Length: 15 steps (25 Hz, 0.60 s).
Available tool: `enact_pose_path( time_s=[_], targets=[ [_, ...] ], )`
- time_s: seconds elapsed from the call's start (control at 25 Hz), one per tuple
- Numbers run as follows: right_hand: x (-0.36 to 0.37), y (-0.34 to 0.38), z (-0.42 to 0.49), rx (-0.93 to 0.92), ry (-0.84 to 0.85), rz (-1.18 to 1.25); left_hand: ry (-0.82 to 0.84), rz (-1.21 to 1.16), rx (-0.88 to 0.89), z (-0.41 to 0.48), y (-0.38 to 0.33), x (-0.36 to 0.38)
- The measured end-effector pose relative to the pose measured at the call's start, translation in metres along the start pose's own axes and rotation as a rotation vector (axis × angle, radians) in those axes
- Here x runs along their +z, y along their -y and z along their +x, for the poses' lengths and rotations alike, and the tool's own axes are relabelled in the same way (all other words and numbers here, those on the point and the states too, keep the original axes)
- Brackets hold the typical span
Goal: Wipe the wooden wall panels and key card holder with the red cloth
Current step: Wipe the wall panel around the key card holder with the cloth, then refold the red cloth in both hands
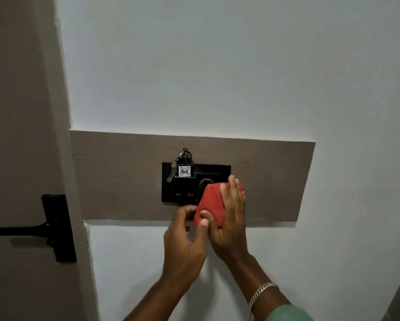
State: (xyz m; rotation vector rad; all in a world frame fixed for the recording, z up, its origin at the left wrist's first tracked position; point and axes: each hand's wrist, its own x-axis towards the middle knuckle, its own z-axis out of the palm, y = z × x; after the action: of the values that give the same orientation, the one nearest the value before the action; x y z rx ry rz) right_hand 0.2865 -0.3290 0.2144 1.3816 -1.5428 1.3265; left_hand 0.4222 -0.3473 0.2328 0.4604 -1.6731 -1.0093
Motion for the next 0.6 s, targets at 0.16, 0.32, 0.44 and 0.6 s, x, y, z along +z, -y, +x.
enact_pose_path(
  time_s=[0.16, 0.32, 0.44, 0.6],
  targets=[
    [-0.027, -0.009, -0.024, -0.033, 0.163, 0.140, 0.263, -0.213, -0.341, 0.006, -0.005, 0.023],
    [-0.088, -0.029, -0.068, 0.263, 0.184, 0.210, 0.372, -0.312, -0.483, -0.011, 0.004, 0.063],
    [-0.147, -0.052, -0.109, 0.892, -0.038, 0.448, 0.445, -0.380, -0.543, -0.040, 0.011, 0.131],
    [-0.232, -0.126, -0.159, 1.305, -0.152, 0.418, 0.553, -0.297, -0.639, -0.106, 0.026, 0.253]
  ],
)
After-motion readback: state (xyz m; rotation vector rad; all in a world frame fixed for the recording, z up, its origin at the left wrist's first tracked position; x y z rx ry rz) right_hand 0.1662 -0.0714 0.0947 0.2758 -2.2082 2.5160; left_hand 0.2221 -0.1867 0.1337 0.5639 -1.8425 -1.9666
